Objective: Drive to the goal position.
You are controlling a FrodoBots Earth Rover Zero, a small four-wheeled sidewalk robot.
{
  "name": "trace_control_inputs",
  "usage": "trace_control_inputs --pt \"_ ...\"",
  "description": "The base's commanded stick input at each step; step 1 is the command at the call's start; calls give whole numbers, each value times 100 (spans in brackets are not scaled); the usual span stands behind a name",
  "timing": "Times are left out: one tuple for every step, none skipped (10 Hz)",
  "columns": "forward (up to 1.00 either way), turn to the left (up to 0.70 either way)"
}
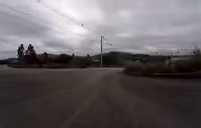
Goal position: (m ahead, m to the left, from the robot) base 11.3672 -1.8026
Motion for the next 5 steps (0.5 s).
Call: trace_control_inputs --pt "70 0" --pt "70 0" --pt "70 0" --pt "70 0" --pt "70 0"
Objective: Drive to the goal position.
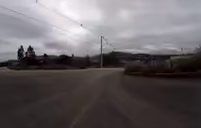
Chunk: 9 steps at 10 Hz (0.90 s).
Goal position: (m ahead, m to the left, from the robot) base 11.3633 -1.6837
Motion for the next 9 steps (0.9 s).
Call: trace_control_inputs --pt "70 0" --pt "70 0" --pt "70 0" --pt "70 2" --pt "70 14" --pt "70 14" --pt "70 11" --pt "70 0" --pt "70 0"
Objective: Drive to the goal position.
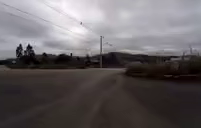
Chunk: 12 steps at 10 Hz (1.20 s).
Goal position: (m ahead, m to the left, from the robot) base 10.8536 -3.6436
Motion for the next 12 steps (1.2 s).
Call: trace_control_inputs --pt "70 0" --pt "70 0" --pt "70 0" --pt "70 0" --pt "70 0" --pt "70 0" --pt "70 0" --pt "70 0" --pt "70 0" --pt "70 0" --pt "70 0" --pt "70 0"
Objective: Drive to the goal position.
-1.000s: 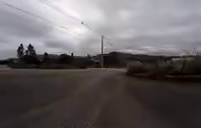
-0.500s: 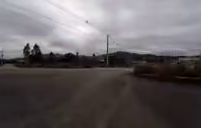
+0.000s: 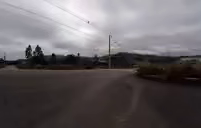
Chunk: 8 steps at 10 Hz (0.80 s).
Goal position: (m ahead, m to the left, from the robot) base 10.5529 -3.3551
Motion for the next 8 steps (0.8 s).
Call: trace_control_inputs --pt "70 0" --pt "70 0" --pt "70 0" --pt "70 0" --pt "70 0" --pt "70 0" --pt "70 0" --pt "70 0"
